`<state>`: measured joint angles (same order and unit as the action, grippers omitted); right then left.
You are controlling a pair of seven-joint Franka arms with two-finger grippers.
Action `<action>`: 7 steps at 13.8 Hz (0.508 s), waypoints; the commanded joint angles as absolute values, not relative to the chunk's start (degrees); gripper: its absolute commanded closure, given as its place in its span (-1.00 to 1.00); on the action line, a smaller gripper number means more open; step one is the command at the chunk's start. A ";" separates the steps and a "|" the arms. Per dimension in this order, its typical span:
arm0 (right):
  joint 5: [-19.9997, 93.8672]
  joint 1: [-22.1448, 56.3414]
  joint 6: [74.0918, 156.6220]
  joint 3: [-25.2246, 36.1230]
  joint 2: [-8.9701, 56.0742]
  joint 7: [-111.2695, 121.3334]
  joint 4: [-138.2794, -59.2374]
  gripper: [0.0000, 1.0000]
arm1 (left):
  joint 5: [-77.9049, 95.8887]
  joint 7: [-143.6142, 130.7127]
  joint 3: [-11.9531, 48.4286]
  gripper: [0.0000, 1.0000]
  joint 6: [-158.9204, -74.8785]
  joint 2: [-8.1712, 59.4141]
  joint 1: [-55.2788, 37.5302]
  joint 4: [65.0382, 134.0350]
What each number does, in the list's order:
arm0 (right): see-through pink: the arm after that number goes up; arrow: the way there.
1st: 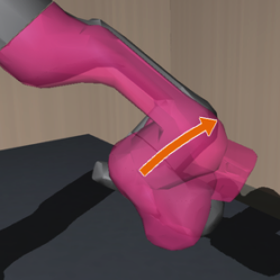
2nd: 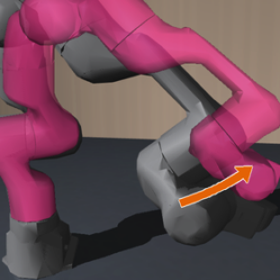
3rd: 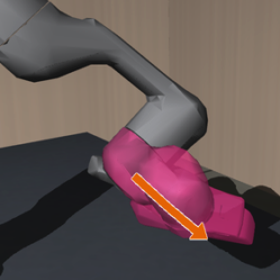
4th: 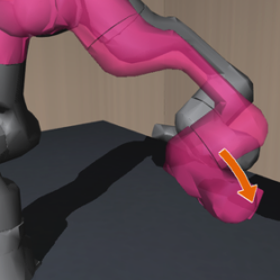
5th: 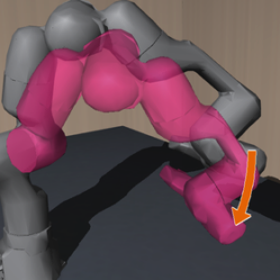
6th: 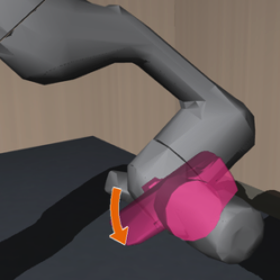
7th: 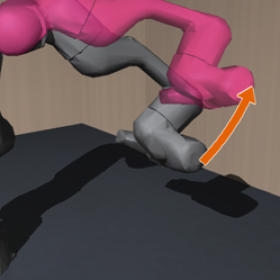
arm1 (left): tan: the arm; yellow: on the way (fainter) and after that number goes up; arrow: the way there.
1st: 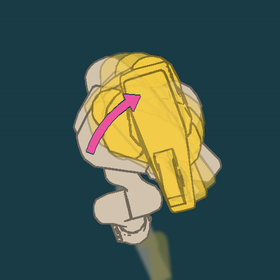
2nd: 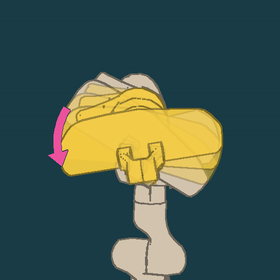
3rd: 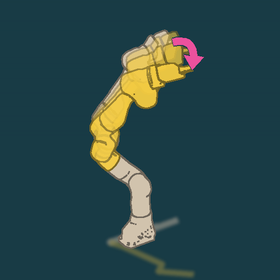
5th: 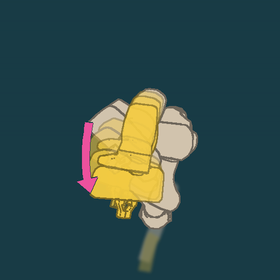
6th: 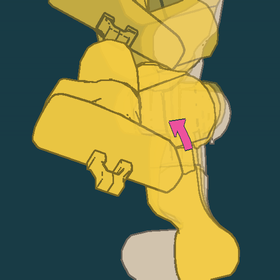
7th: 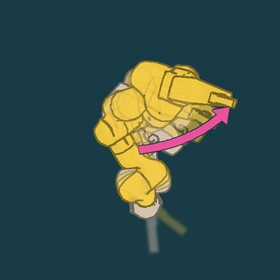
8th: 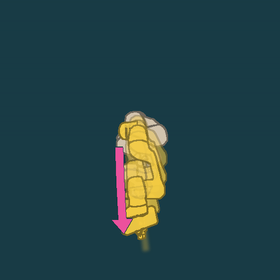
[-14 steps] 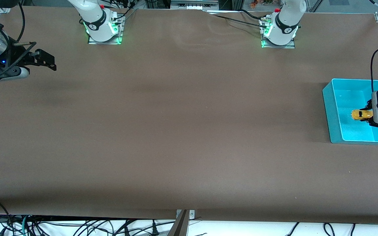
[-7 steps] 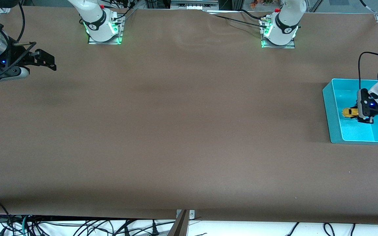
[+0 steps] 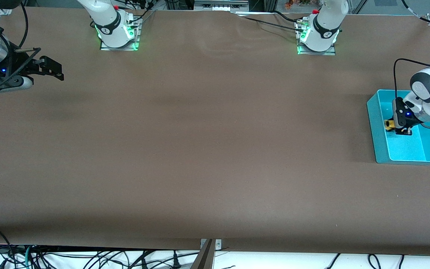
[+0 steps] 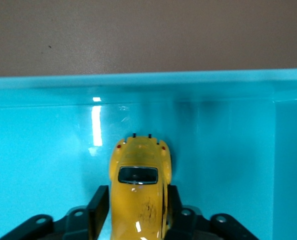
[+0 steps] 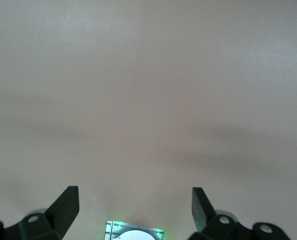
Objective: Wind and store yellow beetle car
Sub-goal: 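Open the left gripper and release the car in the bin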
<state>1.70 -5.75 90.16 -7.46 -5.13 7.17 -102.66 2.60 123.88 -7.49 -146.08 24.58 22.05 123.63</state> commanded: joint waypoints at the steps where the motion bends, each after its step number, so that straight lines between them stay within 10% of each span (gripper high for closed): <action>1: 1.14 -4.92 89.30 -6.86 -5.54 6.94 -102.13 -1.00 | 4.22 126.04 -7.56 -0.40 -145.73 22.77 22.15 123.93; 3: 1.14 -5.01 89.30 -6.86 -5.54 6.94 -102.13 -1.00 | 4.22 125.60 -7.65 -1.00 -142.14 20.75 22.15 122.88; 7: 1.14 -5.01 89.30 -6.86 -5.54 6.94 -102.13 -1.00 | 4.31 118.51 -7.65 -1.00 -127.31 16.53 21.97 116.12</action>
<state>1.70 -5.74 90.16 -7.45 -5.13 7.17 -102.66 3.06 121.73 -7.51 -134.40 19.47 22.09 118.85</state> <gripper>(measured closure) 0.000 0.000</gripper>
